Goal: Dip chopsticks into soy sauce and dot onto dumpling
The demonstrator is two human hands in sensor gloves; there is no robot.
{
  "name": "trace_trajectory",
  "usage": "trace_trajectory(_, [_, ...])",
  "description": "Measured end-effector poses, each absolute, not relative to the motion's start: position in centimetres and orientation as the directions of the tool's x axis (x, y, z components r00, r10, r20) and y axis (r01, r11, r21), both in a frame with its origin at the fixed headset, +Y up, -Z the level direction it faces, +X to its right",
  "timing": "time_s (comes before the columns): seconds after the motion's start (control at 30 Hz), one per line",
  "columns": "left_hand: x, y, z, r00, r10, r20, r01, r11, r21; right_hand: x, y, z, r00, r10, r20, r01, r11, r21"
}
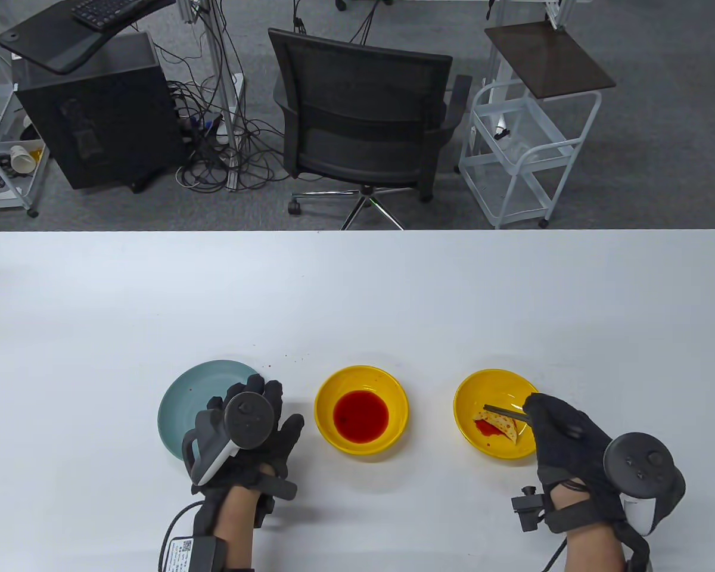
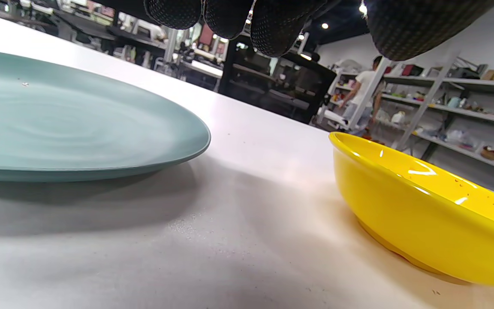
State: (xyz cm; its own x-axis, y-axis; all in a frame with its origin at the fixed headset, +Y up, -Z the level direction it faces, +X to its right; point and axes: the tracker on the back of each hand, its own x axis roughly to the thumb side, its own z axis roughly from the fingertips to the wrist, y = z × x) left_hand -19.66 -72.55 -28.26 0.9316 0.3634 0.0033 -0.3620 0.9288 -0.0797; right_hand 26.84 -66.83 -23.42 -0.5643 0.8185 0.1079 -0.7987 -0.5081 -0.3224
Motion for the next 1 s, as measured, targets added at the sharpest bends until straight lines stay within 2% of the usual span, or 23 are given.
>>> trace_trajectory(0.4, [-19.8, -72.5, -28.2, 0.928, 0.371, -0.006, -0.37, 0.924, -0.095, 27.6, -67.2, -23.6, -0.552, 0.833, 0.03, -0.795, -0.516, -0.319])
trace_trajectory(0.7, [-19.9, -72.5, -28.2, 0.927, 0.376, -0.011, -0.375, 0.921, -0.102, 29.3, -67.0, -23.1, -0.524, 0.852, -0.006, -0.788, -0.487, -0.377])
trace_trajectory(0.83, [-19.8, -72.4, -28.2, 0.926, 0.378, -0.009, -0.377, 0.92, -0.102, 28.9, -67.0, -23.2, -0.52, 0.854, 0.037, -0.807, -0.476, -0.349])
trace_trajectory(1.0, [-19.8, -72.1, -28.1, 0.925, 0.38, 0.01, -0.379, 0.924, -0.061, 26.8, -67.3, -23.7, -0.604, 0.794, 0.071, -0.776, -0.565, -0.281])
